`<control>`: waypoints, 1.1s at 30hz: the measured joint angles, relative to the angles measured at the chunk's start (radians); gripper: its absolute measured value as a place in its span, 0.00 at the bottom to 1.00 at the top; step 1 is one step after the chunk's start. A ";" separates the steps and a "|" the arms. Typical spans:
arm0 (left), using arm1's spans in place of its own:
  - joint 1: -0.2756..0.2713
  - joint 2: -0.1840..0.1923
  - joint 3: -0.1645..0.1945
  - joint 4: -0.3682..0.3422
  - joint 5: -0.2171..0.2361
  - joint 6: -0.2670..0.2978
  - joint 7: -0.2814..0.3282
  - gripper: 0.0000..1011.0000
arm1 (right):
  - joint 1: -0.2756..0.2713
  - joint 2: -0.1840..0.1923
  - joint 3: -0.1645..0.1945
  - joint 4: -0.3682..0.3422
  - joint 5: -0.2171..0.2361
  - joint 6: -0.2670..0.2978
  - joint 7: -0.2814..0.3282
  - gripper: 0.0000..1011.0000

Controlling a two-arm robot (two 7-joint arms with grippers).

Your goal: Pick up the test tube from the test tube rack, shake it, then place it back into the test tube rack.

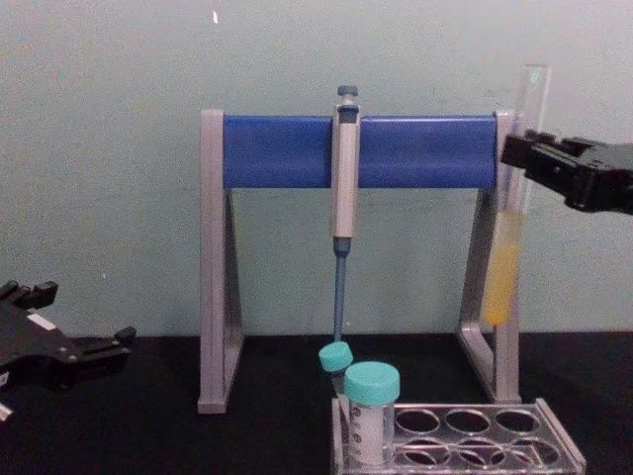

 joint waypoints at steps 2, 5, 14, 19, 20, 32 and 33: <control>0.000 0.000 0.000 0.000 0.000 0.000 0.000 0.99 | 0.003 0.004 -0.003 0.002 0.036 0.015 0.034 0.23; 0.000 0.000 0.000 0.000 0.000 0.000 0.000 0.99 | 0.007 0.018 -0.010 0.004 0.097 0.039 0.095 0.23; 0.000 0.000 0.000 0.000 0.000 0.000 0.000 0.99 | -0.007 0.118 -0.023 -0.016 0.194 0.081 0.245 0.23; 0.000 0.000 0.000 0.000 0.000 0.000 0.000 0.99 | -0.027 0.178 -0.028 -0.043 0.153 0.075 0.229 0.23; 0.000 0.000 0.000 0.000 0.000 0.000 0.000 0.99 | -0.035 0.194 -0.029 -0.051 0.129 0.070 0.203 0.23; 0.000 0.000 0.000 0.000 0.000 0.000 0.000 0.99 | -0.037 0.174 -0.018 -0.046 0.005 0.020 0.007 0.23; 0.000 0.000 0.000 0.000 0.000 0.000 0.000 0.99 | -0.035 0.167 -0.018 -0.044 -0.005 0.018 -0.004 0.23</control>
